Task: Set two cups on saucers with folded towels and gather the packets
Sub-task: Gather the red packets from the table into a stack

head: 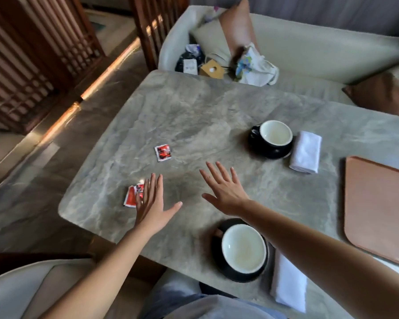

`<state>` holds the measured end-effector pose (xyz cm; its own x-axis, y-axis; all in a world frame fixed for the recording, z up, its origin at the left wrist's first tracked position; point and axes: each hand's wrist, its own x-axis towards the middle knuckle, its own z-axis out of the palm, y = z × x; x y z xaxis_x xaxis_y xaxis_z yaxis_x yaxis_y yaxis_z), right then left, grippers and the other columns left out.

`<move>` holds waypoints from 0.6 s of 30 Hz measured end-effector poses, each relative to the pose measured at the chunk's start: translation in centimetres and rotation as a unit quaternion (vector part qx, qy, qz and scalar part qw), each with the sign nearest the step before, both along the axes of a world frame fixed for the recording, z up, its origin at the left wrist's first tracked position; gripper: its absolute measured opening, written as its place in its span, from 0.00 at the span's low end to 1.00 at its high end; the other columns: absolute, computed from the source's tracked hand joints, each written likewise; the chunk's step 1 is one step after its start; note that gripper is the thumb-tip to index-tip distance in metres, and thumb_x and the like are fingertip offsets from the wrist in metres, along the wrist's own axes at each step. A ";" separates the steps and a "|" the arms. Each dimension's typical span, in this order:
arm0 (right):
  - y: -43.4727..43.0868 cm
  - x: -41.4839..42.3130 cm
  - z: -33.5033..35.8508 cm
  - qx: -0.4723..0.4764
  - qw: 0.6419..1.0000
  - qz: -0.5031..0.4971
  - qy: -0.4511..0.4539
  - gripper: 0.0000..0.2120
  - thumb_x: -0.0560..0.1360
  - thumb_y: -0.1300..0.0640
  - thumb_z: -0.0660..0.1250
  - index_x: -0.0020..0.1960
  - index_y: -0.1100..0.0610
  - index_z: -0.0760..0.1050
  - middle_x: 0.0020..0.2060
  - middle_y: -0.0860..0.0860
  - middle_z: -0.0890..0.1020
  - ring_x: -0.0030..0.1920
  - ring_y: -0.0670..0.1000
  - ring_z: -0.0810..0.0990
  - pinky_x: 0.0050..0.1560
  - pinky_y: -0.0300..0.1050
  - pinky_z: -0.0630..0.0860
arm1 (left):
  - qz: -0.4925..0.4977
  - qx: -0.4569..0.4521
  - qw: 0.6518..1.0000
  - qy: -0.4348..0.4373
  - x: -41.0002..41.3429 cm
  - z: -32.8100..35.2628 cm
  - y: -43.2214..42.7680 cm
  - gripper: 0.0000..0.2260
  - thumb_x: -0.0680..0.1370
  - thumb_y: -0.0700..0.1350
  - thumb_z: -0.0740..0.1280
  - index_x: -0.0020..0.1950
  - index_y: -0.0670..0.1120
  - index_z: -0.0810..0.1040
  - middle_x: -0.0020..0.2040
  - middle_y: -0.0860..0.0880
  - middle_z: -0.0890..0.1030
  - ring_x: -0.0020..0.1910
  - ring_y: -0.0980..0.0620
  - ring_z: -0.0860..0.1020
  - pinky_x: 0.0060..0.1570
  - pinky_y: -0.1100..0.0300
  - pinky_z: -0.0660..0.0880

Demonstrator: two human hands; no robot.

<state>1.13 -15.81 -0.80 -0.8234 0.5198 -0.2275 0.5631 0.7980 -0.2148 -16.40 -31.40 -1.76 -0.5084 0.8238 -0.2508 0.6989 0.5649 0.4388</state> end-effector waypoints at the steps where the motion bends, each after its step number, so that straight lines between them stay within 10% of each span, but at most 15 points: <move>1: -0.1 -1.5 -0.1 -0.004 1.000 0.011 -0.001 0.33 0.79 0.39 0.51 0.77 0.47 0.40 0.77 0.49 0.38 0.77 0.54 0.36 0.74 0.62 0.38 | 0.018 -0.005 1.000 0.008 -1.0 -0.2 -0.4 0.43 0.73 0.65 0.60 0.76 0.52 0.37 0.78 0.51 0.37 0.76 0.53 0.36 0.74 0.48 0.38; 10: -1.8 -11.9 -2.5 -0.088 0.996 0.019 0.014 0.33 0.78 0.42 0.55 0.77 0.48 0.44 0.78 0.49 0.43 0.77 0.56 0.45 0.74 0.60 0.49 | 0.213 0.011 0.977 -0.022 -8.0 -2.3 -1.9 0.31 0.71 0.57 0.69 0.69 0.45 0.64 0.67 0.43 0.67 0.67 0.41 0.66 0.61 0.46 0.67; 13: -1.2 -14.8 -3.0 -0.191 0.973 -0.105 0.078 0.32 0.77 0.48 0.61 0.76 0.49 0.50 0.76 0.52 0.55 0.71 0.58 0.65 0.64 0.58 0.70 | 0.216 0.031 0.975 -0.033 -8.8 -3.2 -1.4 0.24 0.70 0.55 0.71 0.60 0.45 0.70 0.59 0.45 0.72 0.61 0.43 0.71 0.54 0.48 0.70; 18: 1.2 -19.5 -3.8 -0.225 0.919 -0.298 0.127 0.28 0.76 0.50 0.64 0.72 0.54 0.59 0.67 0.58 0.66 0.63 0.62 0.73 0.60 0.58 0.72 | 0.166 0.020 0.986 -0.017 -9.6 -4.2 -0.7 0.18 0.67 0.56 0.72 0.48 0.46 0.74 0.48 0.46 0.78 0.51 0.46 0.76 0.46 0.53 0.71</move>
